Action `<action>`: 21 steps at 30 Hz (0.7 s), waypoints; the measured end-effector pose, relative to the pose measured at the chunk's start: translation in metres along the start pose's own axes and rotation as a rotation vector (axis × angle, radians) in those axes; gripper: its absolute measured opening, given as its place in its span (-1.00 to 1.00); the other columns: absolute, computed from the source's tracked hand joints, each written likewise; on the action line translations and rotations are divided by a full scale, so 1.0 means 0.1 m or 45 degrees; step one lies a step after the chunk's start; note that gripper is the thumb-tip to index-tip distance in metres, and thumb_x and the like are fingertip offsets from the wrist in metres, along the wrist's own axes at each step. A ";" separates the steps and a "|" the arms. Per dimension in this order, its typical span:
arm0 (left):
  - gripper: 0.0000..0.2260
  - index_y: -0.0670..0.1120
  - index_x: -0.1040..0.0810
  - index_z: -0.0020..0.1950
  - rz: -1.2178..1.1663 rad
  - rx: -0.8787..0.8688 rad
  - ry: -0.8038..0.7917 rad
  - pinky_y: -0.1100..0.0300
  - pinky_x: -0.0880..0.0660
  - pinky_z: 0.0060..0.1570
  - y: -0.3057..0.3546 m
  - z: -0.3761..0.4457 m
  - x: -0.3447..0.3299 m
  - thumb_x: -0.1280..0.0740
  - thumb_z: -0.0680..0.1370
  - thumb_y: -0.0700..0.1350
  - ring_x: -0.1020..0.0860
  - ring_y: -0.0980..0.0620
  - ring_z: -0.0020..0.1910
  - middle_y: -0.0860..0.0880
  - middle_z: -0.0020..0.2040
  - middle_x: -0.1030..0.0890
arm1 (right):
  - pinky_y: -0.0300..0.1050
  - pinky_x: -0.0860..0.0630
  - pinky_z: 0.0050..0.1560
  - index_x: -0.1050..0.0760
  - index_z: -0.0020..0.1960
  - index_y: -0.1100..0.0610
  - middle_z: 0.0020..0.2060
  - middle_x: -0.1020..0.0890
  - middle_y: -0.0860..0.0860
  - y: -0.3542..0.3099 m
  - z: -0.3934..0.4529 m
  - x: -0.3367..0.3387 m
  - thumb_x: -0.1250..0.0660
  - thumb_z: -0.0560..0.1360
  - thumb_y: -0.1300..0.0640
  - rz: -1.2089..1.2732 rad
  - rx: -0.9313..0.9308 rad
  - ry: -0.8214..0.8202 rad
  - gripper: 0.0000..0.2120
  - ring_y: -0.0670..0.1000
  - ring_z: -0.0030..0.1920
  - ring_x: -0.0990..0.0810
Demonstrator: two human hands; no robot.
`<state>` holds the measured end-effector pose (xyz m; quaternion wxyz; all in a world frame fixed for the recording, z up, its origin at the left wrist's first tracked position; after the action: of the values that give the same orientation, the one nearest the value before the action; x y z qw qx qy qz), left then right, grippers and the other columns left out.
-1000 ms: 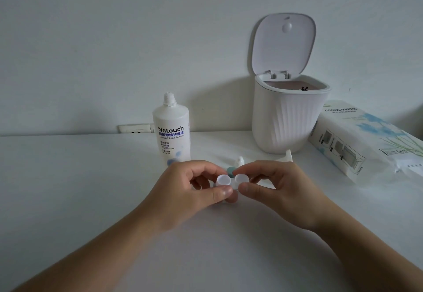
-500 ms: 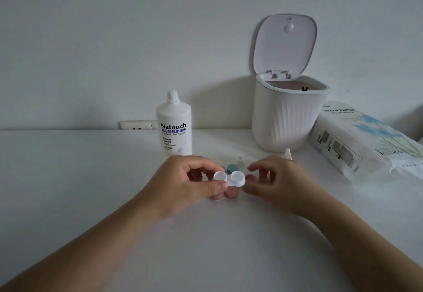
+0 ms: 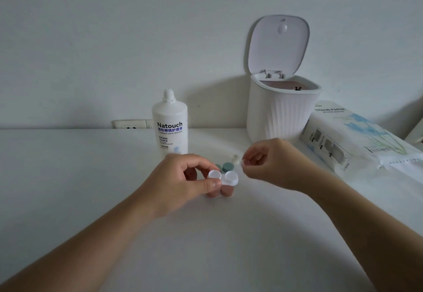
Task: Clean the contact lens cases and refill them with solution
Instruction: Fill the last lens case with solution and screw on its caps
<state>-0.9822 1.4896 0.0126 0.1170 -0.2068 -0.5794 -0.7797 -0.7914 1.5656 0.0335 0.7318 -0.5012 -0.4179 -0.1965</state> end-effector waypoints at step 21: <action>-0.70 0.18 -0.71 -0.06 -0.017 0.032 0.156 -0.20 -0.56 -0.31 0.02 0.00 0.11 -0.51 0.27 0.25 -0.50 -0.02 -0.41 -0.08 -0.39 -0.50 | -0.02 -0.60 0.23 -0.65 0.14 -0.01 0.04 -0.76 0.00 -0.15 -0.20 -0.14 -0.51 0.39 0.13 0.953 0.208 -0.088 -0.68 0.01 0.13 -0.71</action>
<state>-0.9913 1.4899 0.0192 0.1497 -0.1535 -0.5821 -0.7844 -0.8018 1.5395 0.0274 0.7759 -0.5655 -0.2447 0.1350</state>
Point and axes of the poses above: each hand's wrist, its own z-axis towards the middle knuckle, its own x-axis out of the back of the hand, y = z × x, the point moved 8 cm from there along z, towards the middle knuckle
